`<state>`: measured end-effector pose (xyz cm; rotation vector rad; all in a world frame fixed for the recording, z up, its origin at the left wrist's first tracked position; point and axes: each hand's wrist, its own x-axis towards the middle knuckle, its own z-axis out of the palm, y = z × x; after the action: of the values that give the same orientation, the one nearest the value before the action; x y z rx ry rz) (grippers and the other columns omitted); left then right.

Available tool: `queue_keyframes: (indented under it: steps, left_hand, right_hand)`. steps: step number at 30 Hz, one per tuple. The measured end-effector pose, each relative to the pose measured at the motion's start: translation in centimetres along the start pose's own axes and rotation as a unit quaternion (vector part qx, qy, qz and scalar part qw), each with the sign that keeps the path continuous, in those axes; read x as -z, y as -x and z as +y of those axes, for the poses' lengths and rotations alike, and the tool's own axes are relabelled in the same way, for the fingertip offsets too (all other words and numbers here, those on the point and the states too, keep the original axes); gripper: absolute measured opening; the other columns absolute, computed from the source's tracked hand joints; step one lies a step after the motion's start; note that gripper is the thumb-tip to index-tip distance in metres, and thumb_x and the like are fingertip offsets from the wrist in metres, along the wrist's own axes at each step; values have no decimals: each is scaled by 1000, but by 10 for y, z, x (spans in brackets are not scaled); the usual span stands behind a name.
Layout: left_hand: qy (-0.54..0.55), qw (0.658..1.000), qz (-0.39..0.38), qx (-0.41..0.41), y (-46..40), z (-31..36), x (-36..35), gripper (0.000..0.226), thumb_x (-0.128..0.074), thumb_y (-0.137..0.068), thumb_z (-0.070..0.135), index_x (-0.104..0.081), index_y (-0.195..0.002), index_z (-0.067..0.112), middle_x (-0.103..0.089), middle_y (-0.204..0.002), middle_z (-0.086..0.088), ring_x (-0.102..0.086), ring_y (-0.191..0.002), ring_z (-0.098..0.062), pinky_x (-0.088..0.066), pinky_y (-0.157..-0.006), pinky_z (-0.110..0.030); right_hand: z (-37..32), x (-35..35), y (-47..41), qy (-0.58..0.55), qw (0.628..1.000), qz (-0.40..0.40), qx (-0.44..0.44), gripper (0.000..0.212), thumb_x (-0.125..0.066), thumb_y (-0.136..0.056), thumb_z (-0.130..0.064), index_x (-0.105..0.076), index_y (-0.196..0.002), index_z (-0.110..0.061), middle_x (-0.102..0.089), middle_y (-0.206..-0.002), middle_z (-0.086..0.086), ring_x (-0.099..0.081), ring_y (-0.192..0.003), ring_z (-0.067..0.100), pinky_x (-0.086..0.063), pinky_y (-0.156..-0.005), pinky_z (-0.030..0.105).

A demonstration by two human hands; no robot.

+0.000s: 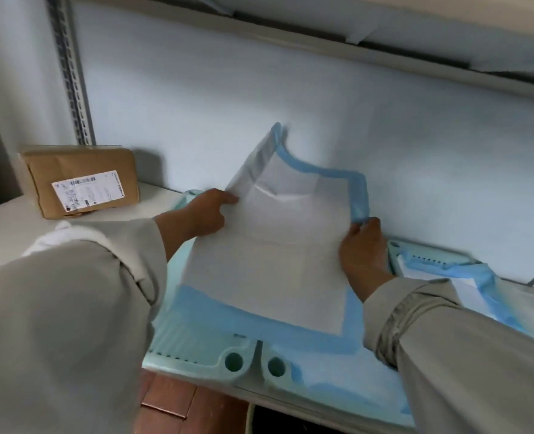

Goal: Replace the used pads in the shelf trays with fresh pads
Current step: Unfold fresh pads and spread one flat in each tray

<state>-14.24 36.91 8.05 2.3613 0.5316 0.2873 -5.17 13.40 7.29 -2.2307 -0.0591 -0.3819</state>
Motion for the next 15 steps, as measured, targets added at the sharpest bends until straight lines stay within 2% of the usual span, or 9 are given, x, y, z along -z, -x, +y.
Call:
queue_keyframes:
  steps: [2,3,5,6,8,11,13,15]
  left_hand:
    - [17,999,28,39,-7,-24,17,51,-53,-85,-6,-55,-132,13,-49,-138,-13,-54,-115,-28,-43,-93,-27]
    - [40,997,12,65,-8,-34,21,51,-56,-86,-4,-53,-134,12,-48,-138,-15,-54,-113,-27,-43,-94,-29]
    - [105,983,-62,141,-2,-61,28,61,-56,-88,-4,-40,-143,16,-44,-141,-15,-53,-112,-27,-45,-96,-37]
    - [119,972,-107,174,4,-74,28,68,-53,-88,-6,-33,-147,20,-43,-143,-13,-52,-117,-30,-46,-98,-42]
    - [87,956,-175,217,15,-95,23,75,-45,-86,-11,-26,-149,26,-38,-146,-9,-48,-126,-32,-47,-99,-44]
    - [35,943,-216,251,27,-121,10,78,-40,-84,-17,-33,-147,29,-33,-148,-10,-46,-127,-34,-47,-100,-43]
    - [-3,941,-223,256,29,-131,2,79,-38,-82,-18,-36,-145,29,-31,-148,-12,-45,-127,-35,-46,-102,-43]
    - [-62,952,-186,236,28,-136,-2,74,-35,-83,-16,-39,-144,25,-30,-149,-12,-40,-131,-32,-42,-104,-36]
  right_hand:
    - [-15,-36,4,-43,997,-56,-40,30,-40,-99,-16,-49,-118,5,-55,-124,25,-53,-116,36,-40,-92,36]
    - [-18,-49,7,-67,991,-98,-67,33,-44,-98,-15,-49,-121,8,-54,-126,24,-53,-116,35,-42,-92,36]
    - [-23,-78,21,-135,956,-231,-119,32,-55,-93,-8,-52,-121,9,-58,-123,19,-57,-109,31,-47,-83,34]
    - [-23,-92,29,-150,929,-304,-147,32,-58,-90,-3,-52,-119,7,-58,-121,16,-57,-107,31,-49,-83,35]
    - [-16,-110,42,-66,901,-397,-165,34,-61,-87,2,-47,-117,3,-56,-119,19,-57,-109,34,-50,-91,41]
    - [-9,-126,53,118,903,-409,-62,25,-60,-88,-6,-49,-110,0,-56,-118,19,-57,-112,34,-50,-95,41]
    - [-11,-129,55,149,902,-404,-40,17,-59,-89,-8,-48,-100,-4,-55,-106,14,-58,-111,32,-51,-94,37]
    - [-13,-129,56,154,898,-410,-43,19,-61,-88,-8,-48,-102,-6,-51,-101,12,-59,-108,31,-52,-91,37]
